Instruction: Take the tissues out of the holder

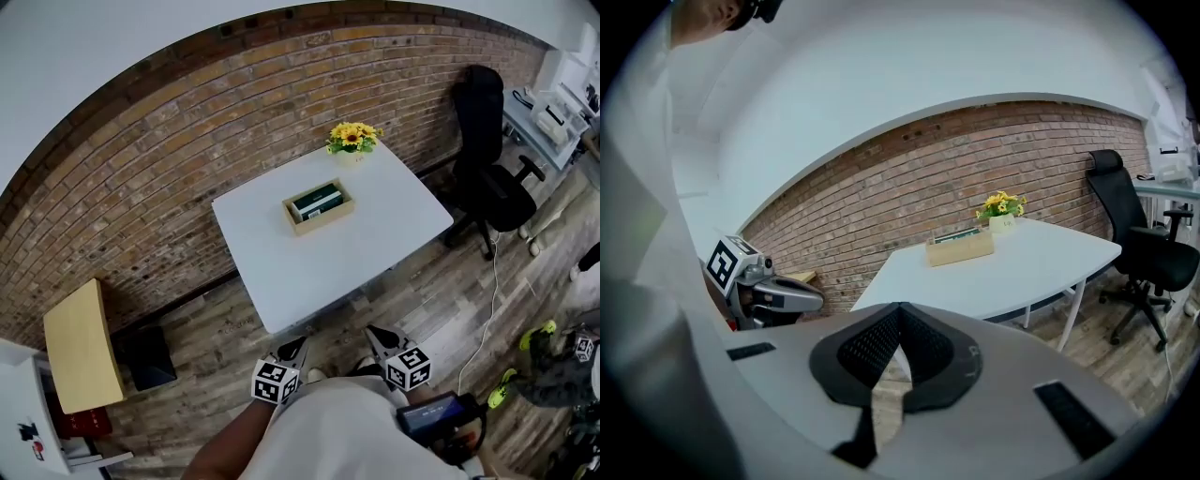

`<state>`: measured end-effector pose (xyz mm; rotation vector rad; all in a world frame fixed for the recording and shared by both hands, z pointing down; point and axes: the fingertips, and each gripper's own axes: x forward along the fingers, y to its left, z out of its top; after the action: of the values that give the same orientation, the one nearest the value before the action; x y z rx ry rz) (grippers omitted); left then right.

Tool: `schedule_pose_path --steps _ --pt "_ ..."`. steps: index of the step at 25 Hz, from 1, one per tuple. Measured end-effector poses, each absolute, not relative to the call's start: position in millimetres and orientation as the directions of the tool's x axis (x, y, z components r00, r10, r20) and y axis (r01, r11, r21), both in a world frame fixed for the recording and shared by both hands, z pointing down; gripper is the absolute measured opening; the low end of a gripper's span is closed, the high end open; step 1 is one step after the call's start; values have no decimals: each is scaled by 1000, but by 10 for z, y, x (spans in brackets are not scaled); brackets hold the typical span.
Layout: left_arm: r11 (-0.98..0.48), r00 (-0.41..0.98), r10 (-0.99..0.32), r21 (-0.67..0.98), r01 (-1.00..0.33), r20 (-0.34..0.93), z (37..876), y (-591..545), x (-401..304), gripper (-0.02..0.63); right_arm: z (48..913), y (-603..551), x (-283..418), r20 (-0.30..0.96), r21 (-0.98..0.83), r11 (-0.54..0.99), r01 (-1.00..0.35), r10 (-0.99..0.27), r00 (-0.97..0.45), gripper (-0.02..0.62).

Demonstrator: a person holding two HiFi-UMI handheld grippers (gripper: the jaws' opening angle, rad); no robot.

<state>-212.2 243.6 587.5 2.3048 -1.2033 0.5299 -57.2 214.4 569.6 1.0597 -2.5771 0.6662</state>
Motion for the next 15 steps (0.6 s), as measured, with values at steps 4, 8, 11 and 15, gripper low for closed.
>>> schedule_pose_path --steps 4,8,11,15 --pt "-506 544 -637 235 -830 546 5870 2393 -1993 9 5701 2106 -436 419 -313 612 -726 -597 -684 6" --pt "-518 552 -623 236 -822 554 5863 2324 -1839 9 5708 2048 -295 424 -319 599 -734 -603 -676 6" --pt "-533 562 -607 236 -812 562 5861 2256 -1714 9 5710 1991 -179 425 -324 585 -743 -612 -667 6" --pt "-558 575 -587 230 -797 569 5837 2110 -1459 9 5711 1886 65 422 -334 563 -756 -628 -654 6"
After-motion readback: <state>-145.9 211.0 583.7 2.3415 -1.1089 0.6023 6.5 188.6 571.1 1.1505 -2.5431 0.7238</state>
